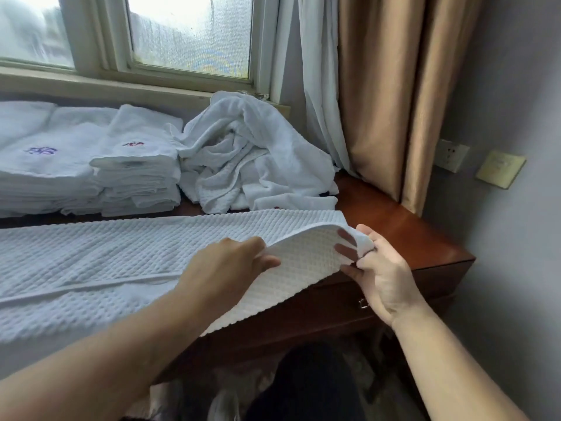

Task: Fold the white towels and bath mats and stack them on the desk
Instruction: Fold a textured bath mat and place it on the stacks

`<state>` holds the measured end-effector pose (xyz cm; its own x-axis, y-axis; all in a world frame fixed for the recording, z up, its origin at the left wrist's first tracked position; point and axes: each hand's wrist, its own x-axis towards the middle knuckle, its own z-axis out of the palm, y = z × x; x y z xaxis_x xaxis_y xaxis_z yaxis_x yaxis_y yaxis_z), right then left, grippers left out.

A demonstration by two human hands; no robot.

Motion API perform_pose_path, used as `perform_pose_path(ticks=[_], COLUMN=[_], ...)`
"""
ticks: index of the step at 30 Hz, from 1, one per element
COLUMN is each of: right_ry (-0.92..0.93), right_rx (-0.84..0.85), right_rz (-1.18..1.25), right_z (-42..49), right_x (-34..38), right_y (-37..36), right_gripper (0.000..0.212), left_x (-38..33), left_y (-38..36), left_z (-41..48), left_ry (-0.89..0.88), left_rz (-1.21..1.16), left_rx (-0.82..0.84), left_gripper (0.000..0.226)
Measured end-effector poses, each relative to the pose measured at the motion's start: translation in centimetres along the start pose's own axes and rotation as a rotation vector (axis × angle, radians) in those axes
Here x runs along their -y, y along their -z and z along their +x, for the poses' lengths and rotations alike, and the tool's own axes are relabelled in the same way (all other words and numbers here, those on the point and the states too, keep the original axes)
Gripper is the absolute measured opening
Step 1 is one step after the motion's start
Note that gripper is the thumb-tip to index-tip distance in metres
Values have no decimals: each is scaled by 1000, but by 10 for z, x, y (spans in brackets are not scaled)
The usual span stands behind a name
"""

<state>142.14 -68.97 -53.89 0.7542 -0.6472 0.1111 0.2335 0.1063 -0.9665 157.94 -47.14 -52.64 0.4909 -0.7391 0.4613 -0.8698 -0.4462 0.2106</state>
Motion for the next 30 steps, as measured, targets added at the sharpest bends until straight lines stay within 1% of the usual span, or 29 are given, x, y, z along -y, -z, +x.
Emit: perform_pose_path(ticks=[1, 2, 3, 5, 6, 7, 8, 9, 10, 11, 12, 14, 15, 16, 17, 19, 22, 24, 25, 26, 27, 28, 29, 30], right_ry=[11, 45, 105, 323, 467, 591, 681, 736, 765, 773, 764, 739, 727, 706, 653, 505, 260, 161, 164, 208, 283, 375, 482, 584], right_rx=[2, -48, -150, -355, -415, -448, -447, -400, -323, -248, -202, -200, -223, -237, -242, -244, -239, -235, -291, -374, -454, -486, -455, -376], right_rz=[-163, -379, -592, -916, -1059, -1196, -1288, -1320, -1298, -1250, -1187, -1134, -1149, -1165, -1177, -1215, -1295, -1409, -1479, -1517, -1522, -1500, -1455, -1389], right_z=[5, 11, 17, 30, 36, 43, 49, 55, 59, 62, 65, 77, 84, 93, 102, 122, 145, 151, 150, 146, 143, 139, 133, 126], right_x=[1, 1, 1, 4, 6, 5, 4, 3, 2, -1, -2, -5, -5, -5, -5, -3, -7, -12, -14, -15, -15, -16, -19, -22], right_y=[0, 1, 2, 5, 7, 10, 12, 15, 16, 16, 14, 12, 10, 9, 9, 8, 8, 2, -1, -5, -9, -15, -25, -39], right_gripper=[50, 47, 38, 11, 10, 18, 27, 37, 46, 50, 48, 31, 30, 37, 40, 40, 44, 38, 28, 17, 17, 22, 24, 22], left_x=[5, 10, 14, 22, 27, 32, 38, 44, 50, 56, 61, 69, 72, 75, 77, 83, 90, 92, 93, 94, 97, 100, 105, 110], left_y=[2, 4, 5, 6, 6, 5, 4, 1, -2, -6, -9, -17, -22, -25, -28, -32, -37, -42, -44, -46, -47, -46, -43, -36], left_z=[9, 18, 28, 47, 54, 62, 68, 73, 79, 83, 87, 95, 98, 103, 109, 124, 146, 156, 158, 158, 157, 154, 148, 140], left_ry=[-9, -26, -57, -140, -178, -212, -244, -272, -297, -318, -337, -367, -372, -364, -346, -304, -286, -309, -316, -317, -311, -285, -239, -184], left_rz=[22, 47, 77, 170, 232, 285, 321, 335, 337, 336, 338, 345, 337, 320, 296, 258, 238, 263, 279, 290, 288, 254, 196, 133], left_rx=[11, 24, 30, 27, 28, 34, 46, 65, 87, 103, 115, 137, 153, 167, 179, 207, 334, 414, 437, 448, 448, 438, 429, 422], left_gripper=[60, 58, 57, 58, 61, 63, 64, 63, 62, 62, 63, 64, 64, 63, 62, 61, 67, 69, 70, 71, 71, 70, 67, 64])
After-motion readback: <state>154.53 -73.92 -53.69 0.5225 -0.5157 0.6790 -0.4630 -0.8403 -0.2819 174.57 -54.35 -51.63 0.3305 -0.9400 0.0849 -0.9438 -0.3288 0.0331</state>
